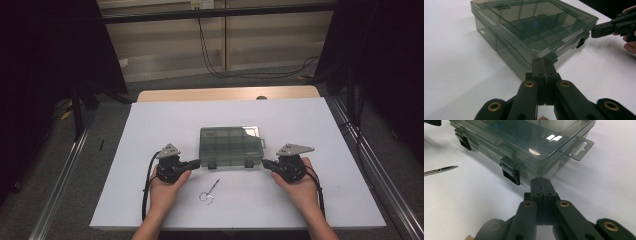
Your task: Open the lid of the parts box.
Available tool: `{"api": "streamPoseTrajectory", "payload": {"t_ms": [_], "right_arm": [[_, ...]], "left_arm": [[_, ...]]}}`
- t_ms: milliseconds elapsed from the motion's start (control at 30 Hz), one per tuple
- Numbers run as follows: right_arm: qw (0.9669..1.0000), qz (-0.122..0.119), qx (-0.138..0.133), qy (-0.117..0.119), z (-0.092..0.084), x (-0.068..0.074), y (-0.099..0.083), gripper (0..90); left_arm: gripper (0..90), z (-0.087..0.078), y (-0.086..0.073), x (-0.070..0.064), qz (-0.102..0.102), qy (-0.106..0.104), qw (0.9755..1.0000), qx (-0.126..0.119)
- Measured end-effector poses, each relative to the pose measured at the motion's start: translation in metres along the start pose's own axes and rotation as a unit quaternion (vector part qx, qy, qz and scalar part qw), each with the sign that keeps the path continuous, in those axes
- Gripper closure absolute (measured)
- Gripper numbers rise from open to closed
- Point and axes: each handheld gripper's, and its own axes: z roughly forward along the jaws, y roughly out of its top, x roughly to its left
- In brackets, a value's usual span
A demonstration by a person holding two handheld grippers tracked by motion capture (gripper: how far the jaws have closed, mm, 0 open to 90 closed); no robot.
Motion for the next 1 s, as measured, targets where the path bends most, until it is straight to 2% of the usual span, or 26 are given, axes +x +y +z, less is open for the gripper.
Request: {"api": "streamPoseTrajectory", "payload": {"t_ms": [133, 367, 767, 1000], "right_arm": [[0.9998, 0.003, -0.016, 0.007, -0.003, -0.001, 0.002, 90.0], [0.9996, -0.004, -0.025, 0.011, -0.005, 0.001, 0.007, 90.0], [0.9987, 0.001, -0.047, 0.021, -0.010, -0.003, 0.012, 90.0], [0.9980, 0.002, -0.059, 0.019, -0.013, -0.002, 0.016, 90.0]], "left_arm": [[90.0, 0.001, 0.001, -0.001, 0.003, -0.001, 1.0000, 0.000], [90.0, 0.002, 0.002, -0.003, 0.001, -0.009, 0.9999, -0.006], [90.0, 0.006, 0.004, -0.007, 0.010, -0.006, 0.9999, -0.008], [90.0, 0.006, 0.007, -0.005, 0.005, -0.003, 0.9998, -0.019]]}}
